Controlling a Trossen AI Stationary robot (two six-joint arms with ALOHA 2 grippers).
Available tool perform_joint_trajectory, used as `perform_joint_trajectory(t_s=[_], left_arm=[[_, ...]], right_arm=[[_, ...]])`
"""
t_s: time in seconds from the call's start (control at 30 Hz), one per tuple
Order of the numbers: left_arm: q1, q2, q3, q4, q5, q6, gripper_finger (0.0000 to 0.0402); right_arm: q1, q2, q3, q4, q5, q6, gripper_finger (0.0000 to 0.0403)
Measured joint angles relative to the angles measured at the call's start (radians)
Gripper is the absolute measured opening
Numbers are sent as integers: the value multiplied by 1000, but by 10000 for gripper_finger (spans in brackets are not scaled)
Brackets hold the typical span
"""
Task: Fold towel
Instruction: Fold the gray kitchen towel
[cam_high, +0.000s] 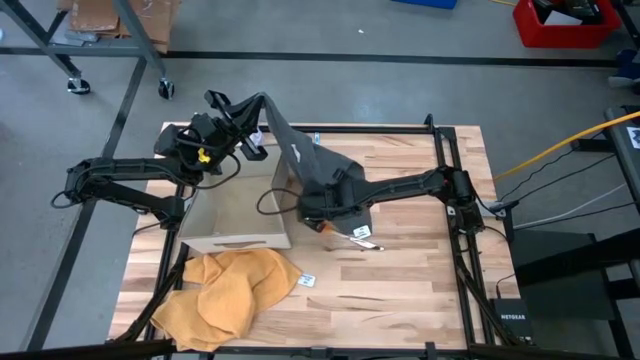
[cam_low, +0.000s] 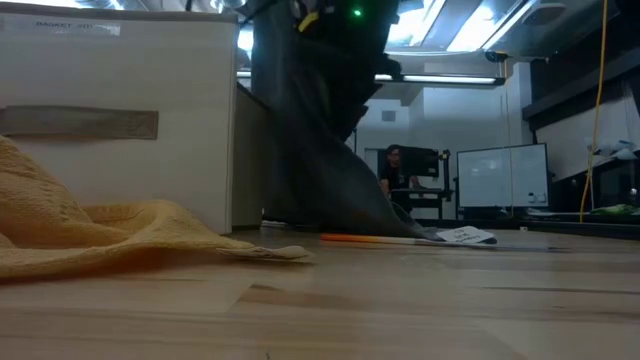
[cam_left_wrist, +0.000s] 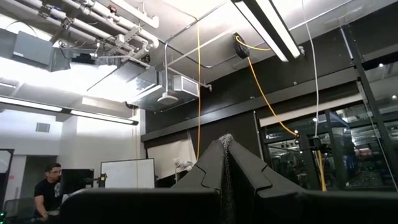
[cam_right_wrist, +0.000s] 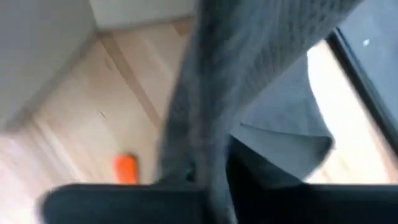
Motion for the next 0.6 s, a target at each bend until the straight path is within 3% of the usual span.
perform_joint_trajectory(t_s=[0.3,0.53,0.6], left_arm=[[0,0,0,-3,0,-10,0],[0,0,0,-29,0,-32,0],[-1,0,0,-32,0,-34,0]], right_arm=[[1,0,3,-192,128,-165,6],[-24,-1,92,-467,288,-194,3],[-39,-11,122,-469,323,-211,3]])
